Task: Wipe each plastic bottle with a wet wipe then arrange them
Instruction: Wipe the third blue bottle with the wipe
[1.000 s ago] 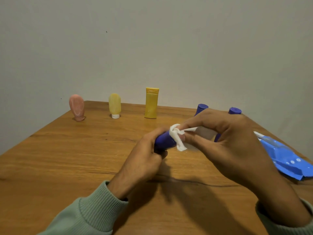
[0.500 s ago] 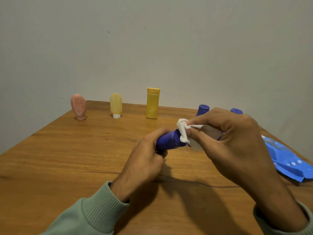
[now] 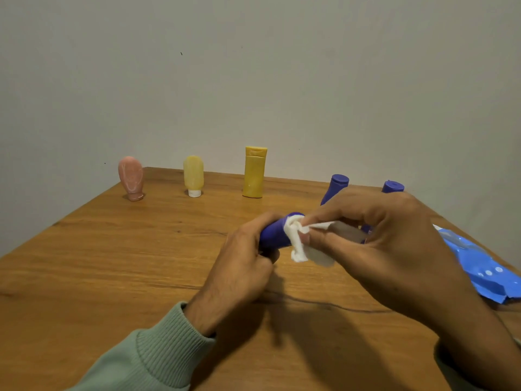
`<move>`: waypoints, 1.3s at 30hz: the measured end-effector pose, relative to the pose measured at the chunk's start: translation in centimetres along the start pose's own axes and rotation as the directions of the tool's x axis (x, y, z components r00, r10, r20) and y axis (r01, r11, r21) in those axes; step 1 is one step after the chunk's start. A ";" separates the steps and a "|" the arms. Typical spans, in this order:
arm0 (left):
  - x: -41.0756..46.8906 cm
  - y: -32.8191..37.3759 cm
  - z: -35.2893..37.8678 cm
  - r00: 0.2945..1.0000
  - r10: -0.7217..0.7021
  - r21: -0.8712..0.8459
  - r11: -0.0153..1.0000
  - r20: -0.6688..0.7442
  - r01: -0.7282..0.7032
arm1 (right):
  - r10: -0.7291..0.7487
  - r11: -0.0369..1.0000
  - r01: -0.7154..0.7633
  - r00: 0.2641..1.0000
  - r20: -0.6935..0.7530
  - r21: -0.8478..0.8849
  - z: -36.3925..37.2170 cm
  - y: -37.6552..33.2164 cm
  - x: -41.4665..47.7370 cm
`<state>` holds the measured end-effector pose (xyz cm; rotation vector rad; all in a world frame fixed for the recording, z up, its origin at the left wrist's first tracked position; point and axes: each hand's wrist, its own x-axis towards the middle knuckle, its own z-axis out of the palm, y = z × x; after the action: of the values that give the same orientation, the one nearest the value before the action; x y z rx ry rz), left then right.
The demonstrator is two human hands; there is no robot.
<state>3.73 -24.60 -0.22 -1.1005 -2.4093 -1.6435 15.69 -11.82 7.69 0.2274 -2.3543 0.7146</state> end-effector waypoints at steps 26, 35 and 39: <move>-0.4 0.4 -0.1 0.999 0.029 0.071 0.997 0.029 -0.031 | 0.000 1.000 -0.001 0.996 -0.089 -0.015 1.0 0.2 0.1; -0.5 0.0 0.2 0.994 0.107 0.111 0.988 0.004 -0.107 | -0.029 0.985 0.027 1.000 -0.010 -0.171 1.2 -0.8 -0.3; -0.7 0.6 0.3 0.992 0.125 0.182 0.976 -0.018 -0.120 | 0.041 0.976 -0.052 0.997 -0.060 -0.211 1.6 -0.6 -0.3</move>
<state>4.70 -24.64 -0.17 -1.1608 -2.3635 -1.3647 15.22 -13.22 6.77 0.0582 -2.3677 0.4785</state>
